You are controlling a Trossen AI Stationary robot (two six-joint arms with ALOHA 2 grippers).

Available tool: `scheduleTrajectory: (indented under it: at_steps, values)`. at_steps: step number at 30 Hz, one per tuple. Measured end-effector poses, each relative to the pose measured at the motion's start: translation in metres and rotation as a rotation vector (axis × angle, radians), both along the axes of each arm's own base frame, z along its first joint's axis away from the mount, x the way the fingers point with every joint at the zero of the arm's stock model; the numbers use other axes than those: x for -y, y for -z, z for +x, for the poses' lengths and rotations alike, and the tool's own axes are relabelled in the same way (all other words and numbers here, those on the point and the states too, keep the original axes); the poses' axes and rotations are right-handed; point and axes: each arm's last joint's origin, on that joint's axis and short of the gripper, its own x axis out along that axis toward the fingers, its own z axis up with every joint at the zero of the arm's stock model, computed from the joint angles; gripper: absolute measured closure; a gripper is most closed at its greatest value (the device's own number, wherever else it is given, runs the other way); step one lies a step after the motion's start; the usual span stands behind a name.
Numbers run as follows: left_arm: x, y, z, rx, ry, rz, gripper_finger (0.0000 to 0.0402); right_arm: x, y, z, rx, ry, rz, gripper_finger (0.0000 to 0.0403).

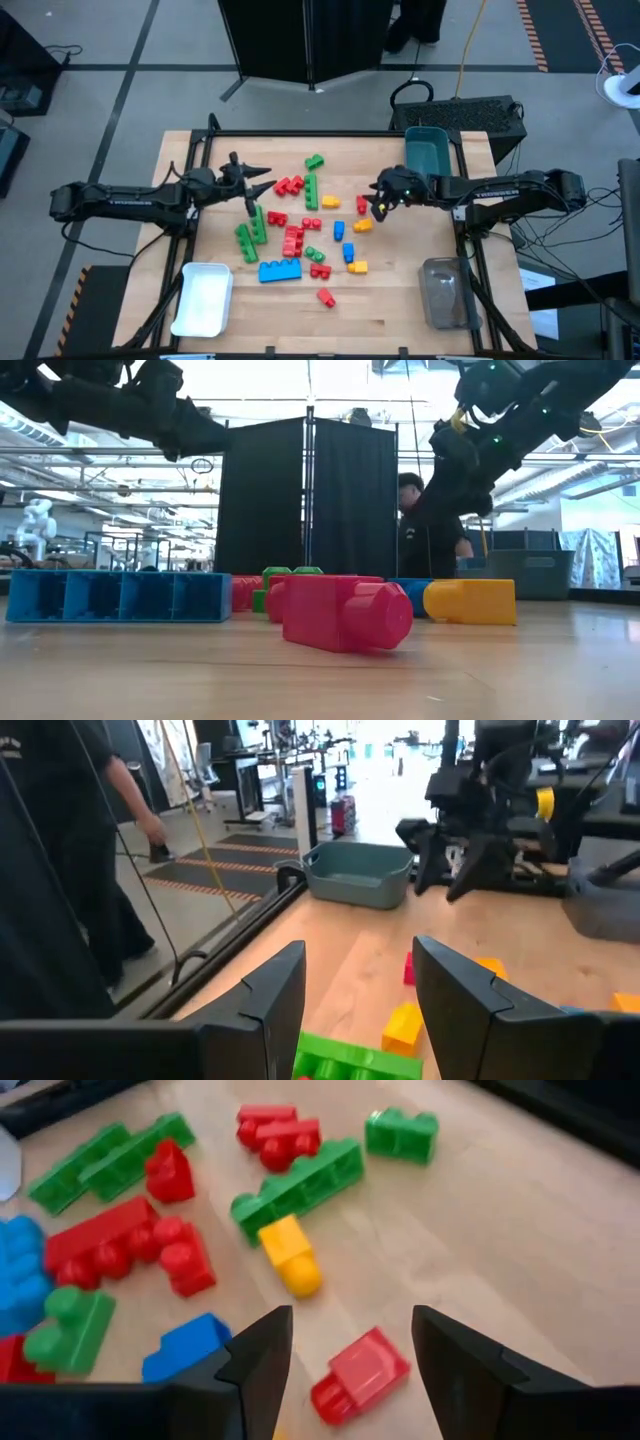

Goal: Sort blocks by size
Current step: Put the one stud red game piece into the blue bin

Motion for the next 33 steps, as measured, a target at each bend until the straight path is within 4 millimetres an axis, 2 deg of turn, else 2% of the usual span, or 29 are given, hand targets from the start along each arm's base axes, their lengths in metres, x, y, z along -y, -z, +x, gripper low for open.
scheduleTrajectory:
  at_steps: [3,8,15,25,30,33]
  values:
    - [0.0,0.003,0.001,-0.022,0.001,-0.006,0.0235,-0.001,0.002,-0.001,-0.044,-0.068,-0.024,0.0206]
    - [0.001,0.017,0.001,-0.159,0.035,-0.035,0.0235,-0.001,0.011,0.0,-0.151,-0.187,-0.161,0.0206]
    - [0.009,0.027,0.001,-0.247,0.121,-0.089,0.0235,0.008,0.031,0.014,-0.254,-0.178,-0.271,0.0206]
    - [0.017,0.028,0.001,-0.254,0.197,-0.12,0.0235,0.014,0.013,0.038,-0.3,-0.239,-0.122,0.0206]
    - [0.018,0.029,0.001,-0.258,0.196,-0.143,0.0235,0.017,0.004,0.048,-0.417,-0.333,-0.141,0.0199]
    - [0.018,0.031,0.0,-0.278,0.194,-0.15,0.0235,0.019,0.005,0.056,-0.467,-0.382,-0.169,0.0183]
